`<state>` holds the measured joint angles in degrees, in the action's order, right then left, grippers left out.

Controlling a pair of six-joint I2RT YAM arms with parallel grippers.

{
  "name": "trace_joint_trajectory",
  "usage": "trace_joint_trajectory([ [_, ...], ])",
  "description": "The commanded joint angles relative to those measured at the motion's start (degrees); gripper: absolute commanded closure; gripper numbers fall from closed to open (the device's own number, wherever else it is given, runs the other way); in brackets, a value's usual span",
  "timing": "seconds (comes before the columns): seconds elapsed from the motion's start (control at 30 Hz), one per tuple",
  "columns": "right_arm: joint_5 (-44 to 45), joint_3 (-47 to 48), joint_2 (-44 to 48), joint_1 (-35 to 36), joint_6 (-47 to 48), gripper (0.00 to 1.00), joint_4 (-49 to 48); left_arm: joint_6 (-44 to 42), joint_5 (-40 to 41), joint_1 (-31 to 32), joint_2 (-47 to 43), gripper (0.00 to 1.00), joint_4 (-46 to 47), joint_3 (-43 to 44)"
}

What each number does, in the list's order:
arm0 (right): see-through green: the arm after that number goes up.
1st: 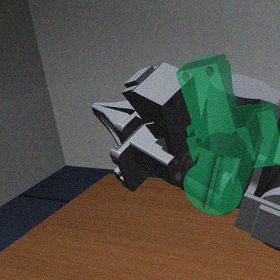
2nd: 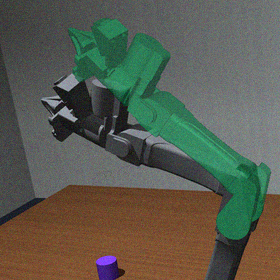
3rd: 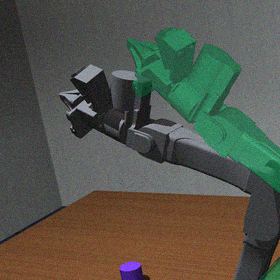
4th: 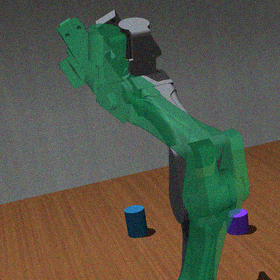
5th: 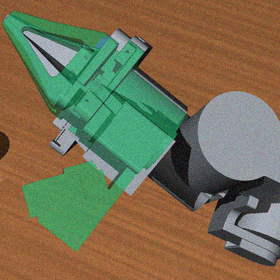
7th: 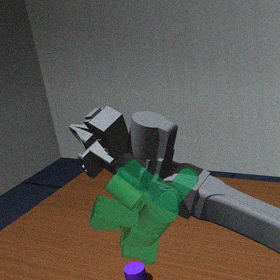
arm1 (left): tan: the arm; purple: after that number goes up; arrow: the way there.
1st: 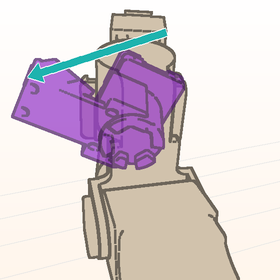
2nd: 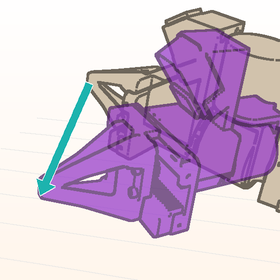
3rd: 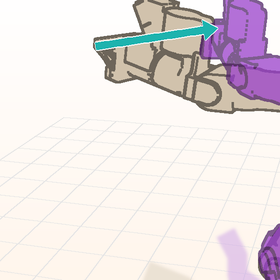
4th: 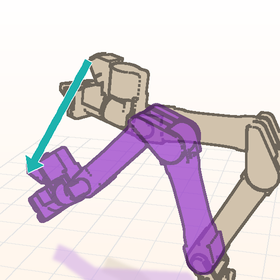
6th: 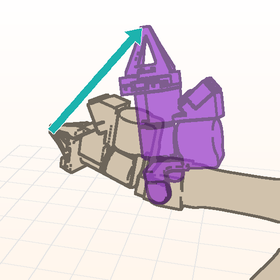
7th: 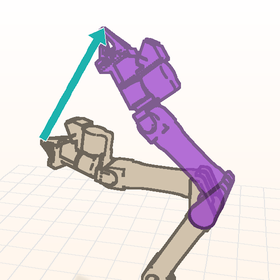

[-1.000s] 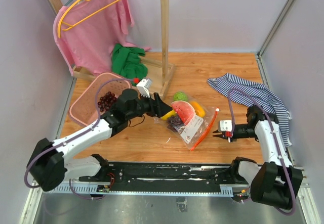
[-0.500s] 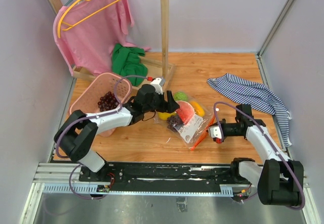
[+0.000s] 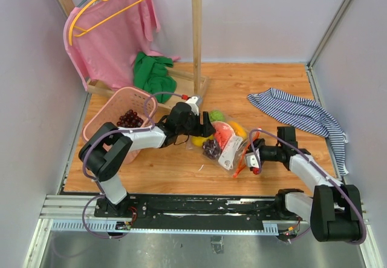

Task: Open the zip-top bag and remove the fake food
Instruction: Pick up the fake fruit from the zipper food storage bag.

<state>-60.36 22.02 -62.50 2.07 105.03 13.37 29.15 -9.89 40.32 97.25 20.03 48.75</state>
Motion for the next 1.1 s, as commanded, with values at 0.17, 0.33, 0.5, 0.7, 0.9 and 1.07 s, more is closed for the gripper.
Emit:
trace_joint_trajectory([
  [0.17, 5.0, 0.2, -5.1, 2.8, -13.2, 0.56, -17.9, -3.6, 0.5, 0.5, 5.1, 0.31, -1.7, 1.5],
  [0.33, 5.6, 1.3, -6.6, 2.8, -17.3, 0.47, -21.0, -5.0, 2.1, 0.5, 6.7, 0.36, -3.9, 2.4],
  [0.5, 10.0, 2.0, -7.1, 2.8, -21.4, 0.37, -23.2, -6.2, 3.5, 0.5, 7.8, 0.4, -6.0, 3.3],
  [0.7, 12.7, 4.2, -10.5, 2.8, -25.1, 0.26, -24.6, -7.1, 3.6, 0.5, 8.8, 0.41, -6.7, 4.0],
  [0.9, 12.2, 9.4, -16.0, 2.8, -25.0, 0.24, -19.3, -8.2, 2.8, 0.5, 9.8, 0.41, -7.4, 4.7],
  [1.07, 12.1, 13.7, -19.6, 2.8, -23.9, 0.21, -14.0, -8.5, 1.5, 0.5, 10.7, 0.41, -7.7, 5.4],
])
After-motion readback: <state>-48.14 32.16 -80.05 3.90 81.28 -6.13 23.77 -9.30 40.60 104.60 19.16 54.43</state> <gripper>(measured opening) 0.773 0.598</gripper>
